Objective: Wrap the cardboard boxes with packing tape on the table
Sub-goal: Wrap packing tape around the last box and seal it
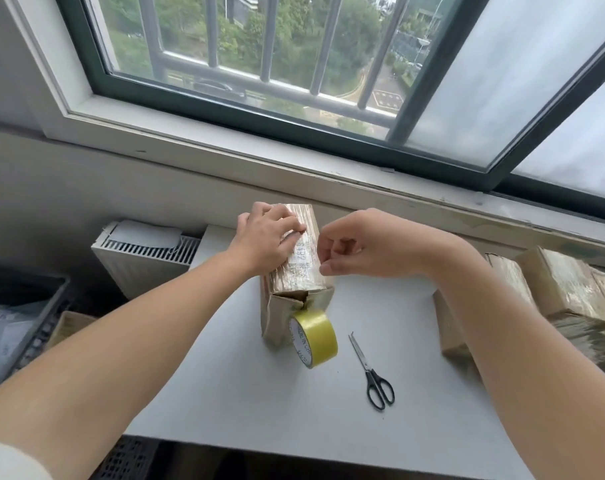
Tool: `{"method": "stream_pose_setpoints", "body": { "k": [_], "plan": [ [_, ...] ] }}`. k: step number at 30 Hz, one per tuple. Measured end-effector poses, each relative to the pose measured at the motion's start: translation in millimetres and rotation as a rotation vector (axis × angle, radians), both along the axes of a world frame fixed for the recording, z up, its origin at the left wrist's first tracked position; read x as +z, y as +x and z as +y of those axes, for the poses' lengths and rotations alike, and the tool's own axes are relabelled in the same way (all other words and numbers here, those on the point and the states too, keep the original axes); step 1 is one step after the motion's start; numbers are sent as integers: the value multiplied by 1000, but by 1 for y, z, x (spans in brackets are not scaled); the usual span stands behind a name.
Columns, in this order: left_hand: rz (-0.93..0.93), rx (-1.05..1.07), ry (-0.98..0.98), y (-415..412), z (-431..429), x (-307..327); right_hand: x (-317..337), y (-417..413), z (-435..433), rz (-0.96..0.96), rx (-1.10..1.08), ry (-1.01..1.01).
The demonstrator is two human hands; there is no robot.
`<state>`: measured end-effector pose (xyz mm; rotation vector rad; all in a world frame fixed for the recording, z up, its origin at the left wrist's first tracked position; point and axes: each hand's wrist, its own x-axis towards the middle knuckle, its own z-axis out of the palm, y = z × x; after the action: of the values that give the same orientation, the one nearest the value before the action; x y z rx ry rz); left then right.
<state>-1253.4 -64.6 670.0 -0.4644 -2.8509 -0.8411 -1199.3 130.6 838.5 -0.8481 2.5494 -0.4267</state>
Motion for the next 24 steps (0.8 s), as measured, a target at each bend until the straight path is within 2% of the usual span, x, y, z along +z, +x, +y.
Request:
{"method": "stream_pose_setpoints", "body": {
  "k": [10, 24],
  "plan": [
    [51, -10, 141, 5, 2, -14, -13, -19, -27, 140, -114, 25],
    [22, 82, 328, 16, 6, -22, -72, -50, -36, 103, -287, 70]
  ]
}}
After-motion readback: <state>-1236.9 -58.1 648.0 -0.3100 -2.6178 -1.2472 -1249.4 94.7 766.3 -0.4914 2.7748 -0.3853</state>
